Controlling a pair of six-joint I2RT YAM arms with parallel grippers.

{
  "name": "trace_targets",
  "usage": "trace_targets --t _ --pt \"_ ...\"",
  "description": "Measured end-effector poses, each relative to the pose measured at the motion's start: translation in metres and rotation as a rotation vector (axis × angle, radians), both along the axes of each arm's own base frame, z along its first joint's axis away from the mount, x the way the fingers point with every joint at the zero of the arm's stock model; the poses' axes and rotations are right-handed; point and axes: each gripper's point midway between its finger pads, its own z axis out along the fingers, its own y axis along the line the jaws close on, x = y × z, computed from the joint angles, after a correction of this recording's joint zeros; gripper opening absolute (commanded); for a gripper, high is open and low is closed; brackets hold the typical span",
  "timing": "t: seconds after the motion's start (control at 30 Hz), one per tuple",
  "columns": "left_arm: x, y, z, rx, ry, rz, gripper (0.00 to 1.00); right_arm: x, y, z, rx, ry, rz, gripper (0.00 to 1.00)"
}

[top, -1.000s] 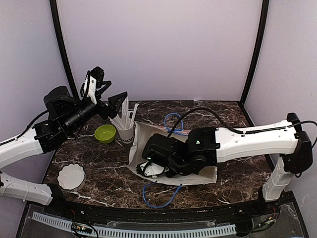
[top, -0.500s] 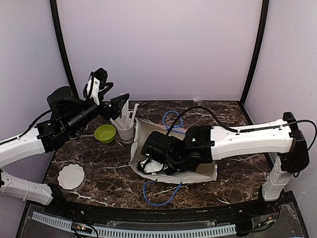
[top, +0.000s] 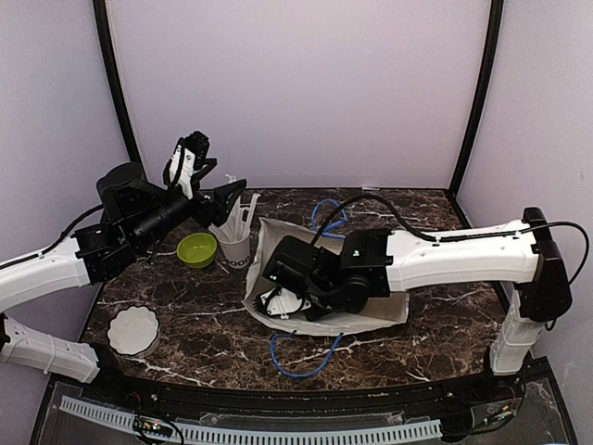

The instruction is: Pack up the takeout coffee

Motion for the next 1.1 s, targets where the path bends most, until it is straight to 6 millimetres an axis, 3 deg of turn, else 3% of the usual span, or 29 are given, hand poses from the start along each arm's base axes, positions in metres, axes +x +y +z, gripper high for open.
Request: trace_targets --t 0.67,1.1 --pt "0.006 -0.005 -0.014 0.030 0.015 0.003 0.82 -0.011 0.004 -0.008 -0.040 0.024 0.034 0.46" --pt "0.005 -0.004 -0.014 0.036 0.001 0.005 0.82 0.039 0.006 -0.006 -0.013 0.085 -0.107 0.47"
